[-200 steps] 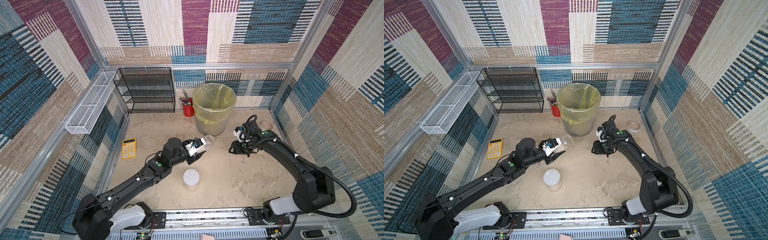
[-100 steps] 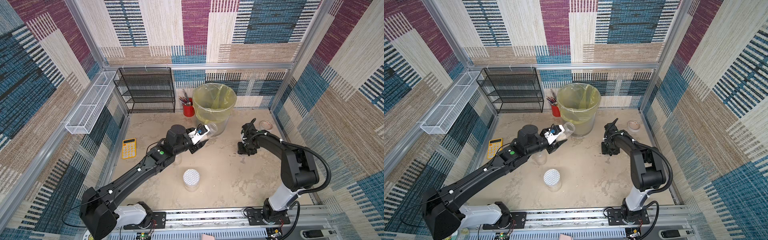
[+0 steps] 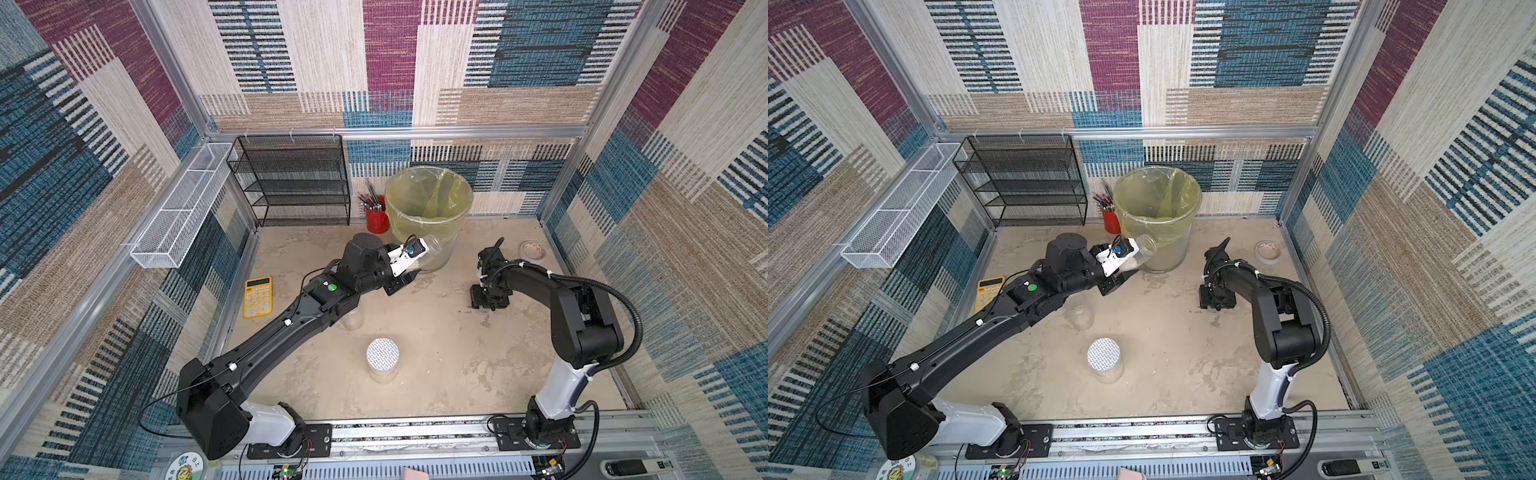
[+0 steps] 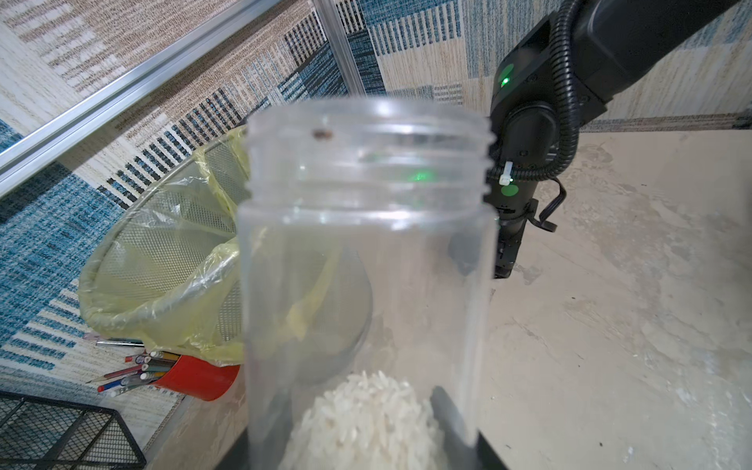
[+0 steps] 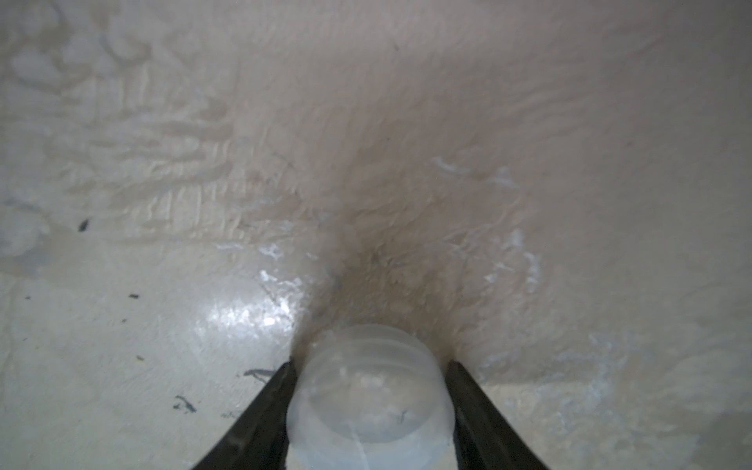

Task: Empty moldy rice from jars
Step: Place the lid at the center of the board, then pour the moldy rice from the jar into the trash bin.

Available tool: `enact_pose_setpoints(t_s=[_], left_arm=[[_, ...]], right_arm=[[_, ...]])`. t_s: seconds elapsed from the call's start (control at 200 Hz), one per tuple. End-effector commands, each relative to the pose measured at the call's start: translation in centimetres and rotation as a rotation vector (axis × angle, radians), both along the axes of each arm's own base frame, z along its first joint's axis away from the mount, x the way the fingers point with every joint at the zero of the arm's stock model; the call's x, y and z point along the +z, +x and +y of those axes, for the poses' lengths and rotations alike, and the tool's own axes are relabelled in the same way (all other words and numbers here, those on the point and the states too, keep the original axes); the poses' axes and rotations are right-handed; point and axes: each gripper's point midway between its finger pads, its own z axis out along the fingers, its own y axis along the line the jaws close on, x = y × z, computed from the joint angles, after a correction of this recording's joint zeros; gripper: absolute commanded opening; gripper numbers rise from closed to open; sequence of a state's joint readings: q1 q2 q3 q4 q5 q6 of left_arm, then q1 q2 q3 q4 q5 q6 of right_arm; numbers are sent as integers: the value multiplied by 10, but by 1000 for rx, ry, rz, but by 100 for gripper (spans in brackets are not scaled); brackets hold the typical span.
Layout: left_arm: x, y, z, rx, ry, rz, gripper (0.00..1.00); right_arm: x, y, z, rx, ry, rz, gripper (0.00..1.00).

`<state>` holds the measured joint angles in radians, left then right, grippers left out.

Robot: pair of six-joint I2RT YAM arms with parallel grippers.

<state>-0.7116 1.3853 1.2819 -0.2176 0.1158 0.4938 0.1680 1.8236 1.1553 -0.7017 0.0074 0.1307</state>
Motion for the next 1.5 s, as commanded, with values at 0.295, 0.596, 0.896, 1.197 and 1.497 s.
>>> enact_pose_setpoints(t_s=[0.295,0.596,0.896,1.197,1.497], left_arm=[[19,9,7,4,72,-50,0],[32,29,7,5,138,-52,0],[47,82,12,54,218,-79,0],[52,157,15,158,342,-133,0],[47,214,18,244,529,-281,0]], right_arm=[[19,9,4,5,30,-73,76],[76,22,4,-32,53,-230,99],[119,11,15,-43,163,-337,99],[176,-33,25,-17,307,-522,99],[174,-78,28,-17,385,-559,99]])
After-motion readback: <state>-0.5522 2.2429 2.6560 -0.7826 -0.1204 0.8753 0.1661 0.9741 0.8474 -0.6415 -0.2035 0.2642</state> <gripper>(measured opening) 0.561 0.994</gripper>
